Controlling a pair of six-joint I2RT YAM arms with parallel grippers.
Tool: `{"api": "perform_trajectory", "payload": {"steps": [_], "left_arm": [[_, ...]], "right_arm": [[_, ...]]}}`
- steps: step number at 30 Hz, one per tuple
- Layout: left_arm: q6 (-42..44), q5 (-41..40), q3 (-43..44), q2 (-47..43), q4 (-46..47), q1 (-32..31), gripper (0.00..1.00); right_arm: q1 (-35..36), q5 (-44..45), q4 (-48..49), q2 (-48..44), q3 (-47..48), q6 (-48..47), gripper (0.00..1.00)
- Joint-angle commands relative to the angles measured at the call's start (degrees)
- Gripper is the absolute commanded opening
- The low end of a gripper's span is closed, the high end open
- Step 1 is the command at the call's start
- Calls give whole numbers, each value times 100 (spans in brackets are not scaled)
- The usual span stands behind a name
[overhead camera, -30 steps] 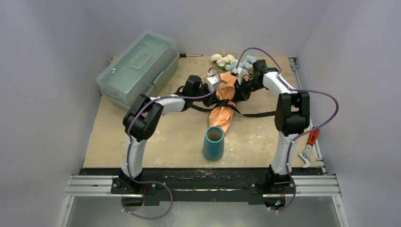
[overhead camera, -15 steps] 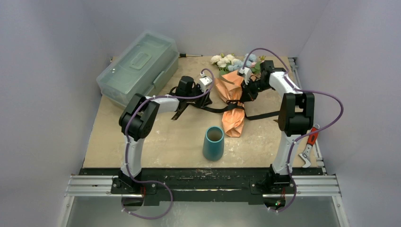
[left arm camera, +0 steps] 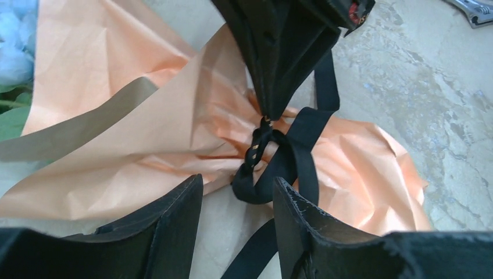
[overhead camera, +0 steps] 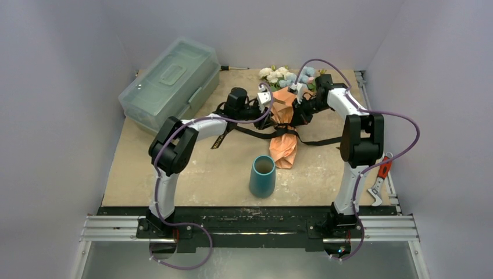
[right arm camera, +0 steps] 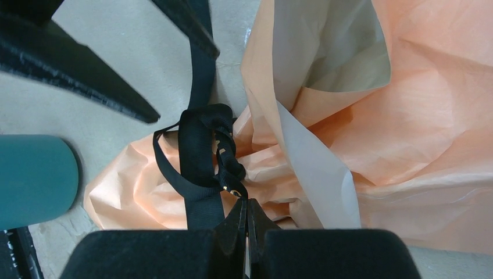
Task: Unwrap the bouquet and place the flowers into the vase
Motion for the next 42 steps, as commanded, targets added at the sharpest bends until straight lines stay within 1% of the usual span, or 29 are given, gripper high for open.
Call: {"api": "perform_trajectory", "payload": {"steps": [1,5,7,10,13,15,19,21,25,28,30,32,35,42], "left_arm": [[238,35,253,29,50,-187,47],[539,-535,363,134,-113,-360,43],[725,-838,470,202,-351,-455,39],[754,-1286,506,278,-441,-491,34],[857,-1680,486,312,-471,-501,32],[936,-1815,505,348,-470,-515,32],[1048,-1792,445,348,-321,-577,42],[1052,-1654,382,339,-210,-594,45],[1024,-1521,205,288,50,-637,48],[1069,-1596,220,349,127,-678,48],[1050,-1751,289,442,174,-712,48],[999,-2173,354,531,250,-773,48],[781,-2527,343,574,375,-790,48],[504,-3261,-235,274,576,-781,45]], "right_arm": [[38,-272,65,-268,85,105,0],[34,-286,60,-295,26,84,0],[35,-286,43,-295,28,57,0],[37,-299,19,-283,49,31,0],[34,-357,-38,-276,81,8,0],[34,-399,-48,-269,64,12,0],[39,-468,-50,-252,55,74,0],[34,-486,-22,-248,36,114,0],[38,-488,20,-270,3,165,0],[47,-512,21,-288,-24,166,0],[43,-533,6,-297,-25,174,0],[47,-558,-28,-302,-16,154,0],[46,-539,-102,-301,-20,71,0],[38,-531,-286,-309,-68,-171,0]]}}
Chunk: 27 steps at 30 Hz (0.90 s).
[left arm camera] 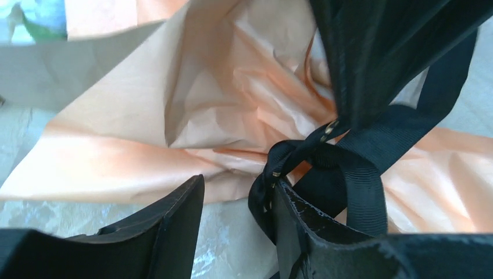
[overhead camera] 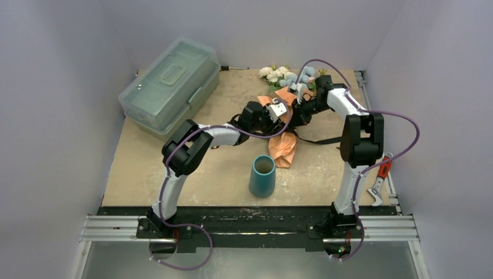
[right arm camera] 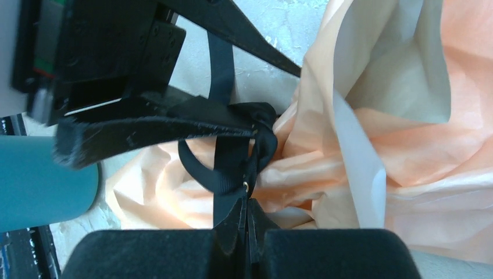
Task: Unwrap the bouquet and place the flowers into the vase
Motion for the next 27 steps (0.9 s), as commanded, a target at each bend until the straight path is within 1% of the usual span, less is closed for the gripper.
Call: {"api": "perform_trajectory", "payload": {"steps": [1,6,9,10,13,17,27], "left_arm": [[-253,-778,-349,-287,272,11,44],[-379,-1204,-368,-300,150,43,41],[-455,-1251,-354,-297,80,56,41],[-482,-1409,-356,-298,61,64,40],[-577,-1512,-352,-285,-17,111,39],[-687,-1619,-335,-281,-161,230,37],[-919,-1585,-364,-350,-380,540,36]], "right_arm": [[34,-200,-230,-313,-47,-256,0],[-70,-13,-374,-274,-20,-468,0],[-172,27,-508,-256,61,-583,0],[-203,54,-522,-270,66,-611,0],[-291,111,-590,-293,72,-708,0],[-359,144,-669,-293,56,-806,0],[-357,253,-543,-333,-158,-803,0]]}}
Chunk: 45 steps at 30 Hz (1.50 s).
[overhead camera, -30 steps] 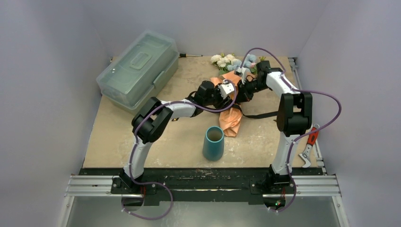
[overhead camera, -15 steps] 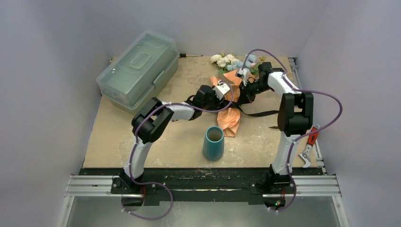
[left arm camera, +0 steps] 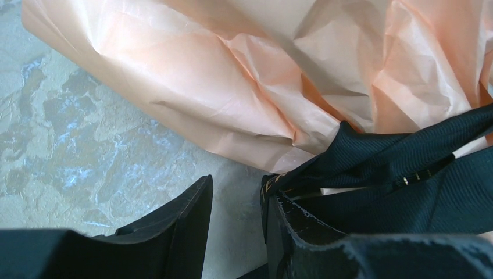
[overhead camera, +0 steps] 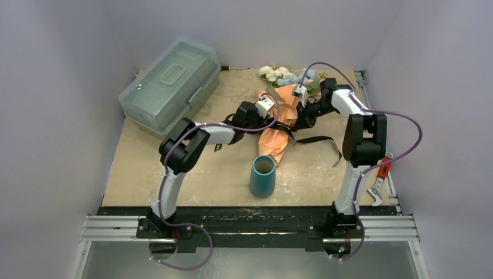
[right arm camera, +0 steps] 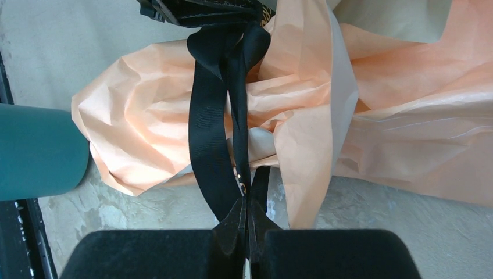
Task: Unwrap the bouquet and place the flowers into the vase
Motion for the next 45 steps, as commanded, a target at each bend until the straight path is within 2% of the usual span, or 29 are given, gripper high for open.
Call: {"api": "perform_trajectory", "payload": {"steps": [1,8,11,14,23,35,37,39,43,45], "left_arm": [[-114,-293,-15,-338,-166,248,36],[-149,-166,36,-307,-229,318,35],[-52,293,8,-327,-148,305,35],[-14,691,-75,-389,64,236,36],[-23,927,-296,-542,307,133,38],[-37,1042,-286,-538,338,126,40],[-30,1027,-282,-529,321,132,40],[-55,962,-267,-512,304,130,40],[-117,837,-204,-454,190,164,40],[-167,812,-173,-413,143,194,40]], "right_arm": [[-53,209,-129,-336,-90,-120,0],[-303,401,-80,-346,-164,-147,2],[-289,282,-188,-423,-104,-144,32],[-201,-1,-40,-619,-110,66,41],[456,-312,659,-908,-113,867,44],[910,233,1517,-416,-54,1460,49],[932,333,1527,-353,-56,1440,49],[947,415,1490,-314,-56,1372,43],[941,406,1349,-349,-23,1230,12],[937,364,1295,-416,-4,1197,0]]}}
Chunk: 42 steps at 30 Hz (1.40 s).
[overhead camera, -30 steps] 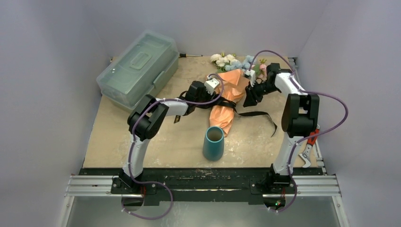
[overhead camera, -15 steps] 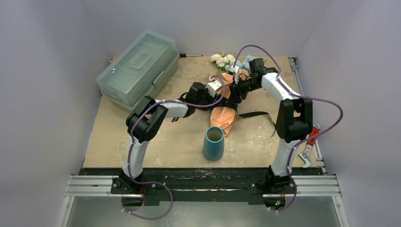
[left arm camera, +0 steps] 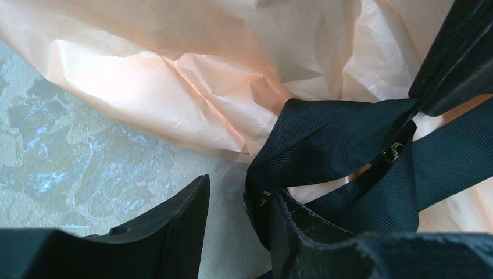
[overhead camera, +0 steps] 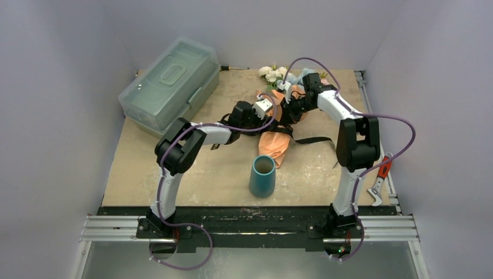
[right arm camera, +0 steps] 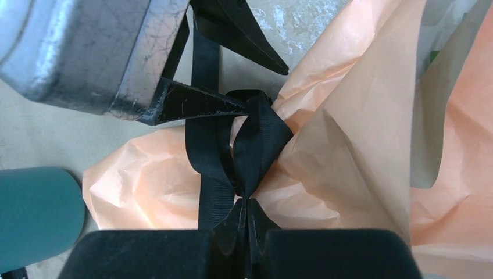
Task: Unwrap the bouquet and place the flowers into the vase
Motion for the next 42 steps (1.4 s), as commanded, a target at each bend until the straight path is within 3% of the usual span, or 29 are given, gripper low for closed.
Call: {"api": "perform_trajectory", "payload": {"steps": [1,17,24,25,27,29,42], "left_arm": [[-87,-83,118,-151,40,75,40],[-78,-394,316,21,-410,242,37],[-92,-351,325,48,-419,274,36],[-107,-326,318,55,-402,272,36],[-150,-262,326,64,-346,274,36],[-211,-170,326,66,-281,262,36],[-214,-69,308,-13,-226,213,36]], "right_arm": [[20,-2,-66,-190,137,-139,0],[-741,-80,-1278,-455,436,-1025,0],[-1262,287,-1824,-453,291,-1759,0],[-1265,345,-1870,-475,285,-1816,4],[-1230,167,-1929,-515,380,-1732,28],[-1086,-99,-1889,-552,544,-1495,37],[-214,-597,-768,-569,697,-70,44]]}}
